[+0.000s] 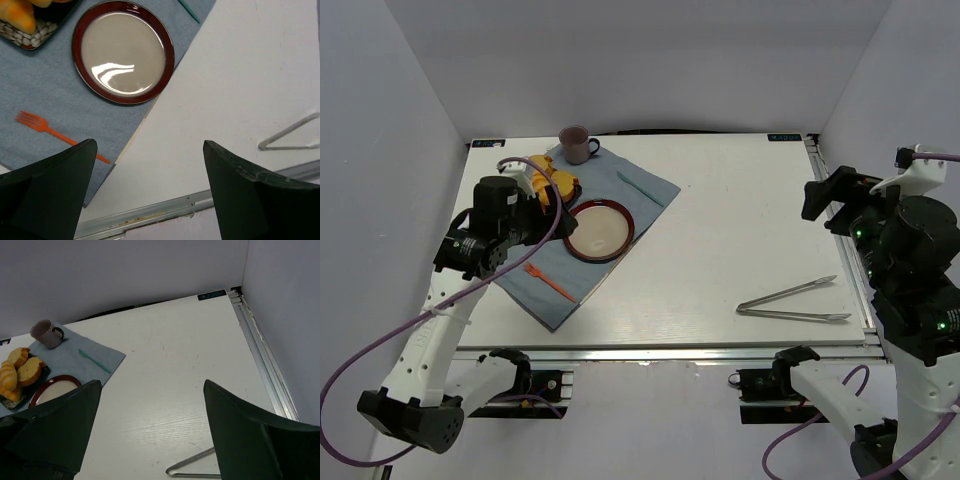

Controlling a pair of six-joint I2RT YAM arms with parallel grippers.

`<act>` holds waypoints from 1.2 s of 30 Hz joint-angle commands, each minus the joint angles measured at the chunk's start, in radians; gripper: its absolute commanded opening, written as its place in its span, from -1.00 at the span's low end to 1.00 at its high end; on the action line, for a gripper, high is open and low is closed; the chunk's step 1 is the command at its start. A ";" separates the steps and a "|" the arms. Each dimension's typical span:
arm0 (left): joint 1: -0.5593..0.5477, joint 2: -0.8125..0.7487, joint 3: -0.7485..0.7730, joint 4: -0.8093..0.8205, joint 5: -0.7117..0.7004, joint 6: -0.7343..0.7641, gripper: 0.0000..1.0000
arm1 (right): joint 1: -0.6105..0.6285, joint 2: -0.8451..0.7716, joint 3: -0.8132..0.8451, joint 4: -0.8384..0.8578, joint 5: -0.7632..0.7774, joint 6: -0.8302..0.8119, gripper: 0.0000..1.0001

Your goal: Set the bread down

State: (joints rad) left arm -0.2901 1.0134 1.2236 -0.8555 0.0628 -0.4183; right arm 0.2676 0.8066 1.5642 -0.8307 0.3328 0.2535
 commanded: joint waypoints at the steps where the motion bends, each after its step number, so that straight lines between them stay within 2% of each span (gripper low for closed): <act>1: 0.000 0.005 -0.027 0.053 0.110 0.033 0.96 | -0.005 -0.024 0.000 0.071 -0.027 -0.048 0.79; 3: 0.000 0.033 -0.035 0.091 0.159 0.029 0.96 | -0.004 -0.021 0.002 0.074 -0.041 -0.062 0.79; 4: 0.000 0.039 -0.047 0.125 0.280 0.033 0.96 | -0.004 -0.021 0.003 0.077 -0.046 -0.066 0.79; 5: -0.006 0.051 -0.068 0.218 0.340 0.012 0.96 | -0.005 -0.017 0.003 0.081 -0.044 -0.063 0.79; 8: -0.021 0.118 -0.082 0.269 0.390 0.018 0.96 | -0.004 -0.018 0.005 0.096 -0.049 -0.051 0.79; 10: -0.107 0.204 -0.018 0.269 0.350 0.062 0.96 | -0.004 -0.027 0.004 0.116 -0.066 -0.059 0.79; 11: -0.145 0.229 0.009 0.274 0.265 0.108 0.96 | -0.004 -0.030 0.007 0.120 -0.069 -0.051 0.79; 13: -0.245 0.325 0.071 0.289 0.215 0.142 0.96 | -0.004 -0.029 0.016 0.127 -0.103 -0.062 0.79; 14: -0.295 0.365 0.142 0.302 0.189 0.165 0.96 | -0.004 -0.021 0.019 0.122 -0.100 -0.056 0.79; 17: -0.389 0.576 0.294 0.309 0.160 0.219 0.96 | -0.005 0.031 0.068 0.006 -0.052 -0.025 0.79; 18: -0.409 0.577 0.336 0.308 0.158 0.234 0.96 | -0.004 0.048 0.083 0.005 -0.046 -0.023 0.79; 19: -0.431 0.664 0.377 0.302 0.155 0.249 0.97 | -0.004 0.061 0.097 -0.045 -0.040 -0.023 0.79; 23: -0.570 0.884 0.653 0.221 0.143 0.347 0.96 | -0.004 0.074 0.128 -0.065 -0.055 -0.028 0.79; 27: -0.670 1.071 0.839 0.165 0.120 0.404 0.96 | -0.004 0.080 0.158 -0.088 -0.064 -0.033 0.79; 31: -0.727 1.168 0.918 0.185 0.086 0.417 0.96 | -0.004 0.089 0.172 -0.136 -0.054 -0.049 0.79; 33: -0.741 1.183 0.922 0.213 0.144 0.464 0.97 | -0.004 0.079 0.169 -0.139 -0.044 -0.059 0.79; 35: -0.774 1.173 0.910 0.239 0.126 0.504 0.96 | -0.004 0.071 0.169 -0.140 -0.044 -0.071 0.79; 36: -0.806 1.168 0.887 0.259 0.127 0.574 0.96 | -0.004 0.068 0.169 -0.140 -0.044 -0.076 0.79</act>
State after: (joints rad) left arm -1.0622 2.2539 2.0895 -0.6506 0.1856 0.0250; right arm 0.2676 0.8852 1.7012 -0.9680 0.2764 0.2119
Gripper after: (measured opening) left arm 0.983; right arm 0.895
